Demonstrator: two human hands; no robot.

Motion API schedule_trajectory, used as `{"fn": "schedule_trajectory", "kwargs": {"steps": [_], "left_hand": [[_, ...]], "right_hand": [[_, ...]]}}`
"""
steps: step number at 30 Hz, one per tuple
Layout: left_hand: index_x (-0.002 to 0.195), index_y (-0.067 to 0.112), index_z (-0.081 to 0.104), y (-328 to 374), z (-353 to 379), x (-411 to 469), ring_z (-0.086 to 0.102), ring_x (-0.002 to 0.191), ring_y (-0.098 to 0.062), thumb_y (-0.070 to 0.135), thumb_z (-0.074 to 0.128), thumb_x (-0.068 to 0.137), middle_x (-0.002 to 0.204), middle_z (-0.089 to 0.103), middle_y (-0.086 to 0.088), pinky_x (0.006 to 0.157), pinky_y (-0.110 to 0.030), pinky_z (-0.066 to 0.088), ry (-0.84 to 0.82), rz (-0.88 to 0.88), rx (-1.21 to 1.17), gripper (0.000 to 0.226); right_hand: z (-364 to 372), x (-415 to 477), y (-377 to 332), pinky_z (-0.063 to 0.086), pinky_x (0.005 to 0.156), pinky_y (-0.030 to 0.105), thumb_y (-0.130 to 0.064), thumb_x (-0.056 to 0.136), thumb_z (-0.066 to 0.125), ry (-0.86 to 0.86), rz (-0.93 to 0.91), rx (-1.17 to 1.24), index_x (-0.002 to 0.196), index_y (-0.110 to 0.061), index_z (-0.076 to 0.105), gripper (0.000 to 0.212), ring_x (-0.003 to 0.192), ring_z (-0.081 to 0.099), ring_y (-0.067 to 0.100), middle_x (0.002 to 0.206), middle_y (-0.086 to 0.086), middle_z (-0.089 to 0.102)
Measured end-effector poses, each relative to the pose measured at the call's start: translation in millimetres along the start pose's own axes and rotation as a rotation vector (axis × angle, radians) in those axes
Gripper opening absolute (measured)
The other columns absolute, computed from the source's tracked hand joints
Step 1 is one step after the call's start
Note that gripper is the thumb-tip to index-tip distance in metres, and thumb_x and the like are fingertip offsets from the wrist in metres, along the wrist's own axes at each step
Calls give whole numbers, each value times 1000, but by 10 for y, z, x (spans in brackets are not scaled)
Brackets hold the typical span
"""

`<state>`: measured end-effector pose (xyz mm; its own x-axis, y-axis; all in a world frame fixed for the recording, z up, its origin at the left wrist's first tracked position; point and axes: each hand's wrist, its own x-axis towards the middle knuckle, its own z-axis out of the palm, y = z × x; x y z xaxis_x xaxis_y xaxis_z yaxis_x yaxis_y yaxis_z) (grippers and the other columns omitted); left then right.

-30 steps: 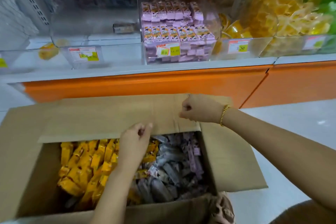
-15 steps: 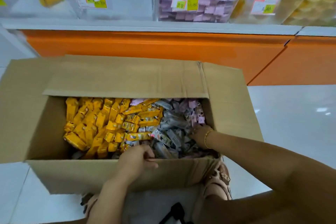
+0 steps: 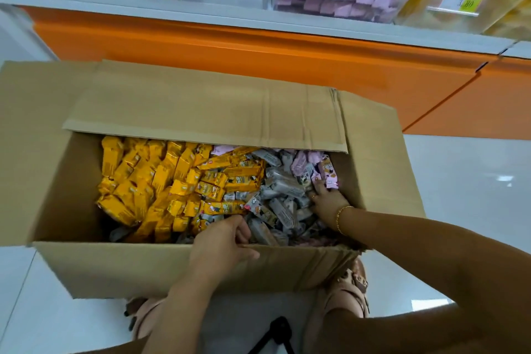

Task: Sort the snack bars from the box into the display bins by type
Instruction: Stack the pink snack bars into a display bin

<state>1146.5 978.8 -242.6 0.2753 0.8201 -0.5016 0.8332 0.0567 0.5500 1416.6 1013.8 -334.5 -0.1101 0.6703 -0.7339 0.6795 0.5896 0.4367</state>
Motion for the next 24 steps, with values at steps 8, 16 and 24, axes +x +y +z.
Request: {"fn": "schedule_trajectory", "kwargs": {"steps": [8,16,24], "left_hand": [[79,33,56,8,11,-69,58,72,2,37,87,60,77,63,15,61,-20,44,17,-5,-61,37],[79,31,57,-9,42,-101,58,72,0,36,88,60,76,62,12,61,-21,46,45,-22,-79,37],[87,26,68,123,-70,-70,67,80,-12,41,79,70,84,71,5,76,-28,53,-110,-59,-392,25]], "right_hand": [[-27,-84,75,39,101,38,-23,103,35,-9,-43,-91,144,-10,38,44,141,14,35,156,12,20],[-15,-89,14,31,108,42,-35,103,34,-66,21,-216,152,-18,17,55,142,13,35,160,8,8],[-633,-687,151,41,95,42,-20,98,46,22,10,66,141,-10,41,45,124,41,38,143,14,37]]}}
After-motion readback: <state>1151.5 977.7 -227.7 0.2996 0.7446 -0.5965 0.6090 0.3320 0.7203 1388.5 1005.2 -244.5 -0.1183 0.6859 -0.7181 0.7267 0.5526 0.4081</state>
